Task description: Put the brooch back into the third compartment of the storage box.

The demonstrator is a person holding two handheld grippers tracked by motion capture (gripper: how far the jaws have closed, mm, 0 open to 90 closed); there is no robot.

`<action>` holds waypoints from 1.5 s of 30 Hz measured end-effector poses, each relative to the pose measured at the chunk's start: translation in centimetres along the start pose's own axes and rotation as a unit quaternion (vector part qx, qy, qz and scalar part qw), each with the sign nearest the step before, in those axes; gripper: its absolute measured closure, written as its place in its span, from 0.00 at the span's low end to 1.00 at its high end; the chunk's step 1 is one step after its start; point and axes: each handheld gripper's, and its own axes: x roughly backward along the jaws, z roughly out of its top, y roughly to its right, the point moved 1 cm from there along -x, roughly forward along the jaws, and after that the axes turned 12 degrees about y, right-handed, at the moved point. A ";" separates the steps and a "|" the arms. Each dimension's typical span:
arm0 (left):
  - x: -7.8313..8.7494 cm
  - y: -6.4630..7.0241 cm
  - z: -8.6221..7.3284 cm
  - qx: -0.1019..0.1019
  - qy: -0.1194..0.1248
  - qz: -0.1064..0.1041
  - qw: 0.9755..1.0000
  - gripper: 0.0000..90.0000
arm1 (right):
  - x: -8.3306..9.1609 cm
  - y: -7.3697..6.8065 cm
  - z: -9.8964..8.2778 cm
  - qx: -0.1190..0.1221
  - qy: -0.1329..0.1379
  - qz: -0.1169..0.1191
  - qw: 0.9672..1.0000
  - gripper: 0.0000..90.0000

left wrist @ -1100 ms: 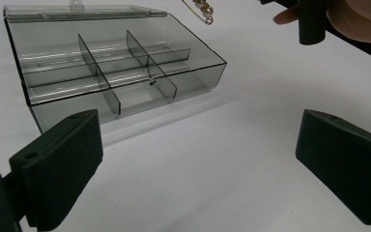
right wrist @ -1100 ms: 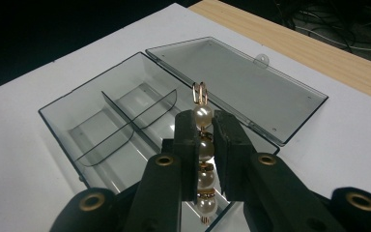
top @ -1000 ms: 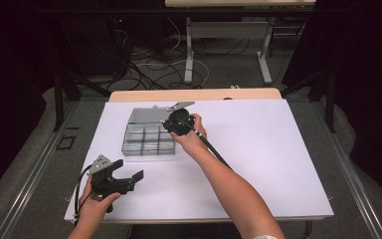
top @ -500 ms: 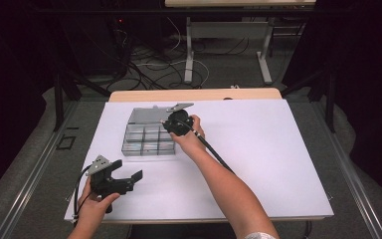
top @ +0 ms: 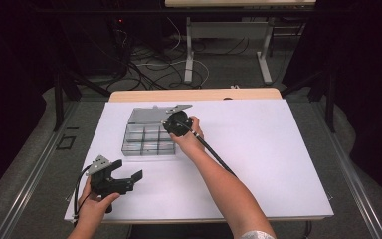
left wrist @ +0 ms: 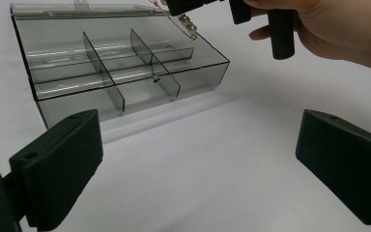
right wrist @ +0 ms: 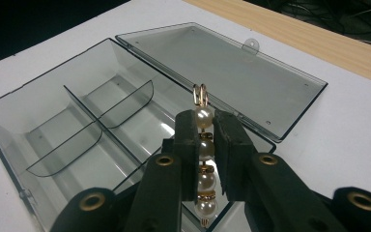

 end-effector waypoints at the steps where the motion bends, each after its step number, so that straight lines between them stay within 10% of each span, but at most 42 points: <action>1: 0.0 0.0 0.0 0.000 0.000 0.000 1.000 0.04 | 0.0 0.0 0.0 0.000 0.000 0.000 1.000 0.90; 26: -0.7 0.3 0.1 -0.007 -0.007 -0.005 1.000 0.04 | 2.4 -0.5 0.4 0.007 0.020 -0.014 1.000 0.57; 45: -0.8 0.4 0.0 -0.010 -0.009 -0.001 1.000 0.04 | 7.9 -1.0 -0.1 0.001 0.013 0.010 1.000 0.33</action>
